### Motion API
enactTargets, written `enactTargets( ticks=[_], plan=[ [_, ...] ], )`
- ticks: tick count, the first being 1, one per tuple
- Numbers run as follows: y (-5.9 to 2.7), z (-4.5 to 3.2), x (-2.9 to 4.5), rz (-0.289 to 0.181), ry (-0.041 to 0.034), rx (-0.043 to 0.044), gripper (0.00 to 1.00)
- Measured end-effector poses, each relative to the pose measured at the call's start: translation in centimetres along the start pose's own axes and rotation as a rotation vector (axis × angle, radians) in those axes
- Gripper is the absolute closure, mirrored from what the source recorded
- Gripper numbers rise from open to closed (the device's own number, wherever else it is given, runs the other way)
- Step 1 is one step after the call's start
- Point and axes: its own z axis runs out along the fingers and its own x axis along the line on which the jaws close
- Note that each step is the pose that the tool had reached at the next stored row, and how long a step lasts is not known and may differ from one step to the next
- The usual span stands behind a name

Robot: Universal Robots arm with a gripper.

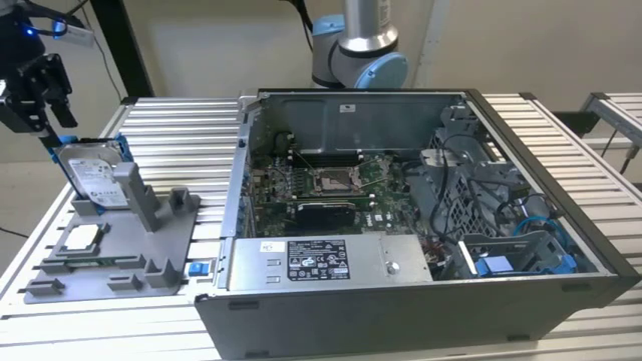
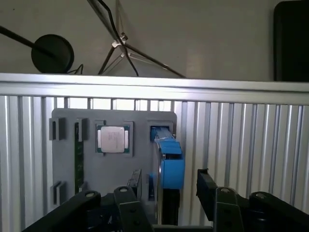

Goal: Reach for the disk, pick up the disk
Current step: 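Pick up the disk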

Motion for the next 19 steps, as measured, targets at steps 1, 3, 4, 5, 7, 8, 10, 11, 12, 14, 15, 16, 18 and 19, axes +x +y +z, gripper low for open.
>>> enactTargets(
  ticks=[1,3,4,5,7,8,10,11,12,14,15,16,18,19],
  plan=[
    [-0.04,0.19,0.01,-0.005,0.0000,0.0001,0.00],
    [-0.04,0.55,0.01,-0.011,0.0000,-0.0001,0.00],
    [-0.04,0.73,0.01,-0.012,0.0000,-0.0003,0.00],
    [-0.05,0.91,0.02,-0.014,0.0000,-0.0002,0.00],
    [-0.05,1.28,0.02,-0.018,0.0000,-0.0002,0.00],
    [-0.05,1.46,0.03,-0.021,0.0000,-0.0002,0.00],
    [-0.05,1.82,0.03,-0.025,0.0000,-0.0004,0.00],
    [-0.05,2.00,0.04,-0.027,0.0000,-0.0004,0.00],
    [-0.05,2.19,0.04,-0.028,0.0000,-0.0004,0.00],
    [-0.05,2.55,0.04,-0.031,0.0000,-0.0005,0.00],
    [-0.05,2.72,0.05,-0.033,0.0000,-0.0005,0.00],
    [-0.05,2.90,0.05,-0.035,0.0000,-0.0006,0.00],
    [-0.05,3.28,0.06,-0.038,0.0000,-0.0005,0.00],
    [-0.05,3.46,0.06,-0.040,0.0000,-0.0005,0.00]
  ],
)
